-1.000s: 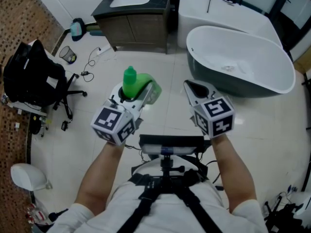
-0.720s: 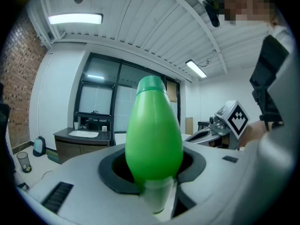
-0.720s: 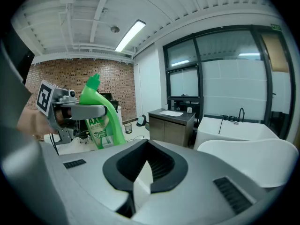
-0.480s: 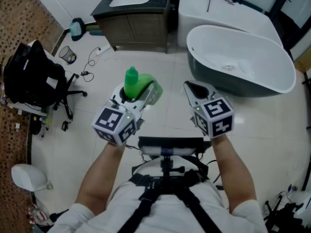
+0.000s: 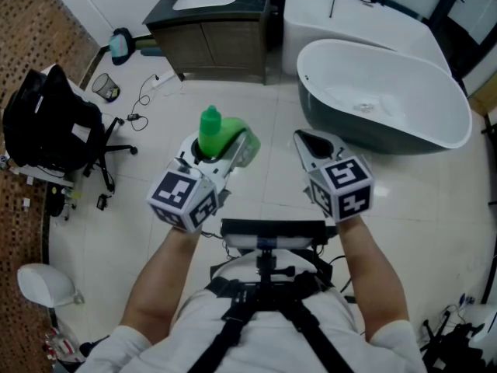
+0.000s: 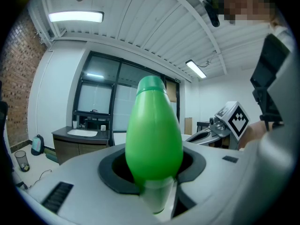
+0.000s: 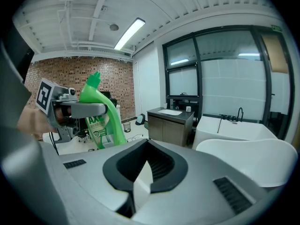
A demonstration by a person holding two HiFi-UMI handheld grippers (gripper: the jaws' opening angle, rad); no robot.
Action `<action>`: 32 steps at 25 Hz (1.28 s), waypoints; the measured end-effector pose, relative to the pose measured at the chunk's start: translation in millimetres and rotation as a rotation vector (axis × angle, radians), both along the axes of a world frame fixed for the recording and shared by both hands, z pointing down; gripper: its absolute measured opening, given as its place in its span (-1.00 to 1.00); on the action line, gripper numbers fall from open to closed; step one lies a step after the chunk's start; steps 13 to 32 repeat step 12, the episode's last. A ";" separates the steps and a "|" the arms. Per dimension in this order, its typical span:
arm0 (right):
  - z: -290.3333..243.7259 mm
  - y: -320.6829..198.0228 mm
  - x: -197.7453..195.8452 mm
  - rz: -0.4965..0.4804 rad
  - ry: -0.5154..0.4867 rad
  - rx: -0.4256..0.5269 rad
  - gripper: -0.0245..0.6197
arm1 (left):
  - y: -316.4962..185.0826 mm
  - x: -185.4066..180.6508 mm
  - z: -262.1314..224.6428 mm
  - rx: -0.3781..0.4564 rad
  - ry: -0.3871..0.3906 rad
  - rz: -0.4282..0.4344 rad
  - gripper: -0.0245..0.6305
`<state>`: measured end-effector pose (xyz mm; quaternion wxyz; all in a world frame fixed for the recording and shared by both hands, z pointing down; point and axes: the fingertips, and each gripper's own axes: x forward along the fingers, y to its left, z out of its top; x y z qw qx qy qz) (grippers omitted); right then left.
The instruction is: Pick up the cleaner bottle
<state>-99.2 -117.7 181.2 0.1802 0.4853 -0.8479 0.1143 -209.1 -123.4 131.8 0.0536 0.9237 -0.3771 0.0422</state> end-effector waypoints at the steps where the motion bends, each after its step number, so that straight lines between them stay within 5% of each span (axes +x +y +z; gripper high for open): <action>1: 0.5 -0.7 -0.8 0.000 0.001 -0.001 -0.92 | -0.9 -0.6 0.1 0.000 0.001 -0.001 -0.41; 32: 2.2 -1.4 -4.1 -0.005 0.007 -0.006 -0.92 | -1.7 -1.6 -0.1 0.004 -0.009 0.008 -0.41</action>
